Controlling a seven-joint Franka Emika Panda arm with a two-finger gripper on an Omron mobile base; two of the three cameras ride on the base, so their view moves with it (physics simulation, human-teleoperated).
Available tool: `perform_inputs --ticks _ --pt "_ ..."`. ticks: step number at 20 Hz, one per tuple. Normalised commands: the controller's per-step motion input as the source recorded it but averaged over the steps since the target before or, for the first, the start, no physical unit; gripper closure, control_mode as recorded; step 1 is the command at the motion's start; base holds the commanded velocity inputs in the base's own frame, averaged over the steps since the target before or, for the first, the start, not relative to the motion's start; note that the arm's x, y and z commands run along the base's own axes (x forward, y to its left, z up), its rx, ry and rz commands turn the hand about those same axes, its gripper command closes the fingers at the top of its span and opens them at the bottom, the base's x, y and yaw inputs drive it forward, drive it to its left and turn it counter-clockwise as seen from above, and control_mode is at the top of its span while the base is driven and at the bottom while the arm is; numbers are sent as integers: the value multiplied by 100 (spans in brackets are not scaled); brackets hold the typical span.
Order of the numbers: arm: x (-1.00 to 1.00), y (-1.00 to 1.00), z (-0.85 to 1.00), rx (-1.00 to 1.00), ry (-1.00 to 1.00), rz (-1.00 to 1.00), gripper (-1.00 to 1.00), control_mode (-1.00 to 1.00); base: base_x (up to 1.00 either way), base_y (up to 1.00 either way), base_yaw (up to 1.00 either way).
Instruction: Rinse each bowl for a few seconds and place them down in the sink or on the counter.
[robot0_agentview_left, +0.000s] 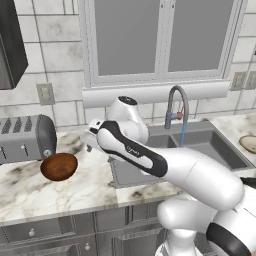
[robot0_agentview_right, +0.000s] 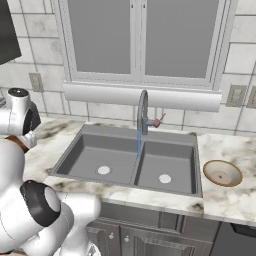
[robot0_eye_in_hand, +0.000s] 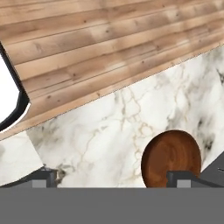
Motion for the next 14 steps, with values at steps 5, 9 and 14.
perform_inputs --ticks 5,9,14 --pt "11 27 -18 -2 0 0 -100 -100 0 0 0" --pt "11 21 -17 -2 0 0 -100 -100 0 0 0" --pt "11 9 -17 -2 -1 1 -100 -100 0 0 0"
